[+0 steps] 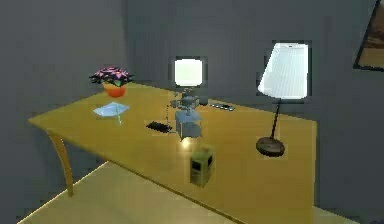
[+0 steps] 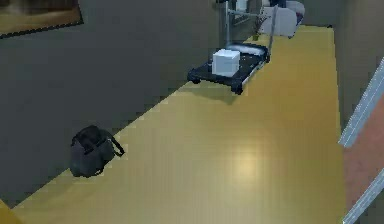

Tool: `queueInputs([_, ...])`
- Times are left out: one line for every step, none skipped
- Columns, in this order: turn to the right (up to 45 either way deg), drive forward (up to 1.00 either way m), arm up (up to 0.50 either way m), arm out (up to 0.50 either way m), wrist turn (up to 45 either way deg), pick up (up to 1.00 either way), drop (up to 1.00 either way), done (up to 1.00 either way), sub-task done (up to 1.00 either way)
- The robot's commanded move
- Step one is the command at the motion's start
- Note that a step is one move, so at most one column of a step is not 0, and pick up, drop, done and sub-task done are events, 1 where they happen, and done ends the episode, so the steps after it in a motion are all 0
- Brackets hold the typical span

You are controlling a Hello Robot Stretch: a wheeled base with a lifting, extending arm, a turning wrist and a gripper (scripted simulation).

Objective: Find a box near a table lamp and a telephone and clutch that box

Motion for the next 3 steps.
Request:
queueInputs([30.0,0.00,0.00,0.00,0.0,0.00,0.00,0.00,0.00])
queueInputs([0.0,0.10,0.00,0.00,0.0,0.00,0.00,0.00,0.00])
queueInputs([-45.0,0.00,0.00,0.00,0.0,0.00,0.00,0.00,0.00])
